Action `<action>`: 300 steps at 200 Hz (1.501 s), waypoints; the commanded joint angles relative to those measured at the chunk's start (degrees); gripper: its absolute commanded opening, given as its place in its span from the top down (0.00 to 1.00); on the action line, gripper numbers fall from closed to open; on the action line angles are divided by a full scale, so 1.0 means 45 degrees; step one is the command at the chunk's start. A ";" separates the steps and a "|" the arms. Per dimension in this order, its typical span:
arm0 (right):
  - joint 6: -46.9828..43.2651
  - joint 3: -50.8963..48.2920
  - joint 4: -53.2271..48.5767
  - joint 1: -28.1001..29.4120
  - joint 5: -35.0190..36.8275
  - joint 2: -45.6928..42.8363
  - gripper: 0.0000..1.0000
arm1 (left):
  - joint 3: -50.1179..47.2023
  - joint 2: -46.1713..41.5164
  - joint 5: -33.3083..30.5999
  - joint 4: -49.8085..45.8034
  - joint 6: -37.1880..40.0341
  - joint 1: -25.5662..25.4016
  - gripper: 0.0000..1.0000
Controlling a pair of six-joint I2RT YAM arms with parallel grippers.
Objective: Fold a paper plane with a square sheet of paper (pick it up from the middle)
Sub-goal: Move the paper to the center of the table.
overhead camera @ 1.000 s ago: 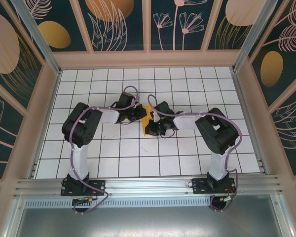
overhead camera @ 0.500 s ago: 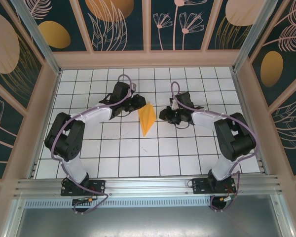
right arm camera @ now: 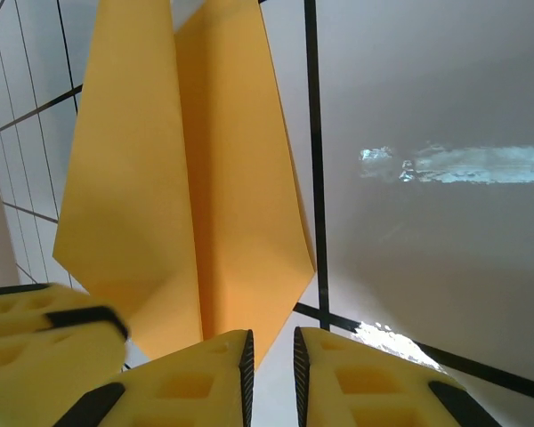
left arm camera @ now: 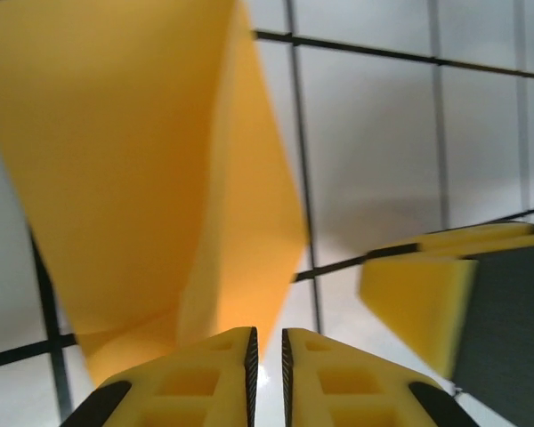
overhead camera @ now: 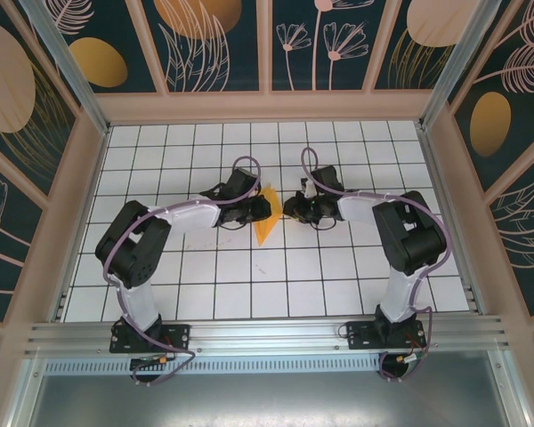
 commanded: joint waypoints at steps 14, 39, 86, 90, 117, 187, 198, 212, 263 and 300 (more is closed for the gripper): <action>-0.0324 0.0730 0.0105 0.0025 -0.0499 0.0543 0.76 | 0.0223 0.0824 -0.1013 -0.0440 0.0377 0.0062 0.83; -0.0404 0.0873 -0.0054 0.0103 -0.0333 0.0706 0.76 | -0.0229 0.0634 -0.1576 -0.0435 0.0256 0.0067 0.85; -0.0559 0.1420 -0.0412 0.0256 -0.0566 0.1538 0.73 | -0.1031 0.0558 -0.0456 0.0616 0.0191 0.0067 0.88; -0.0578 0.1480 -0.0434 0.0299 -0.0557 0.1585 0.73 | -0.1083 0.0545 -0.0409 0.0646 0.0169 0.0069 0.88; -0.0524 0.1667 -0.0489 0.0415 -0.0512 0.1866 0.73 | -0.1504 0.0377 -0.0064 0.1041 0.0057 0.0062 0.89; -0.0676 0.1939 -0.1362 0.0886 0.0364 0.1216 0.73 | -0.3552 -0.0460 0.1768 0.2778 -0.1044 0.0069 0.92; -0.0913 0.1963 -0.1927 0.0915 0.1155 0.0758 0.72 | -0.3865 -0.0632 0.1883 0.2970 -0.1248 0.0068 0.92; -0.0971 0.1745 -0.2514 0.0858 0.2021 0.0148 0.72 | -0.4365 -0.1040 0.2041 0.3259 -0.1606 0.0045 0.92; -0.0405 0.0227 -0.2144 0.1144 0.1491 -0.0696 0.68 | -0.5874 -0.1699 0.2795 0.5367 -0.3095 0.0050 0.91; -0.0477 0.0614 -0.2308 0.1848 0.1513 0.0017 0.68 | -0.6430 -0.1451 0.3408 0.6620 -0.3705 0.0023 0.91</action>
